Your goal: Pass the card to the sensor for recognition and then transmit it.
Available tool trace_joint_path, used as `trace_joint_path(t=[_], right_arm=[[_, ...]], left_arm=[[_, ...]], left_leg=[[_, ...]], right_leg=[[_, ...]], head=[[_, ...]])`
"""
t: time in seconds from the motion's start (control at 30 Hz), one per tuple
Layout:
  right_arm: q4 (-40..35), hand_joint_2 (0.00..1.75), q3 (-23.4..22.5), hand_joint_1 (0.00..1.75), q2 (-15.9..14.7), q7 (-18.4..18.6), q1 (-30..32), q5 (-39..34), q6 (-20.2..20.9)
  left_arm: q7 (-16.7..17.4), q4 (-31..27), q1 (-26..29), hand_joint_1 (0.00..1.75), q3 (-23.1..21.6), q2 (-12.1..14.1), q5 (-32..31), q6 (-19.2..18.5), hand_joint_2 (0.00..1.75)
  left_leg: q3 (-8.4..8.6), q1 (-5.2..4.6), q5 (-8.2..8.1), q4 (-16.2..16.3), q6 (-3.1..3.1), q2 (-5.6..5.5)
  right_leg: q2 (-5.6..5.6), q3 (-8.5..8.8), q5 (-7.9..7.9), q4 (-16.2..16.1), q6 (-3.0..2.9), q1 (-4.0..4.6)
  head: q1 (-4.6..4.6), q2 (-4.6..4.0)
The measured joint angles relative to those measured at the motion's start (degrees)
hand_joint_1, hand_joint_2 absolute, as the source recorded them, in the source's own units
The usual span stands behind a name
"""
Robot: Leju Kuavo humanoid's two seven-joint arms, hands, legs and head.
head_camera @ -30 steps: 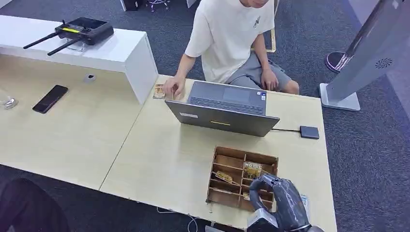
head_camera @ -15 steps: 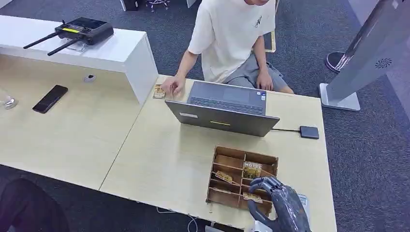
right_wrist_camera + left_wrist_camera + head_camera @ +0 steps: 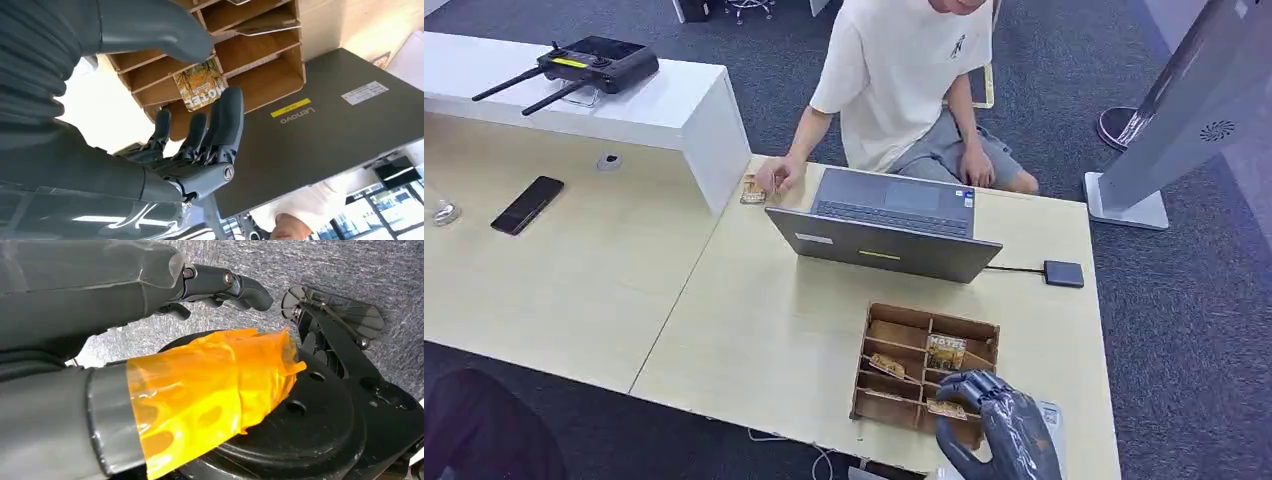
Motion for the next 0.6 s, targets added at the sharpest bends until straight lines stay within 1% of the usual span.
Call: trace_joint_path(t=[0.17,0.6], right_arm=[[0.2,1.75,1.0,0.77,0.0,-0.2,-0.2,1.8,-1.1],[1.8,1.75,2.4,0.75,0.0,-0.3,-0.8,2.7,-1.7]], left_arm=[[0.0,0.0,0.0,0.0,0.0,0.0,-0.3,-0.2,0.0],[0.0,0.0,0.0,0.0,0.0,0.1,-0.6,-0.3,0.0]], left_leg=[[0.0,0.0,0.0,0.0,0.0,0.0],[0.0,0.0,0.0,0.0,0.0,0.0]], right_leg=[[0.0,0.0,0.0,0.0,0.0,0.0],[0.0,0.0,0.0,0.0,0.0,0.0]], head=[[0.0,0.0],[0.0,0.0]])
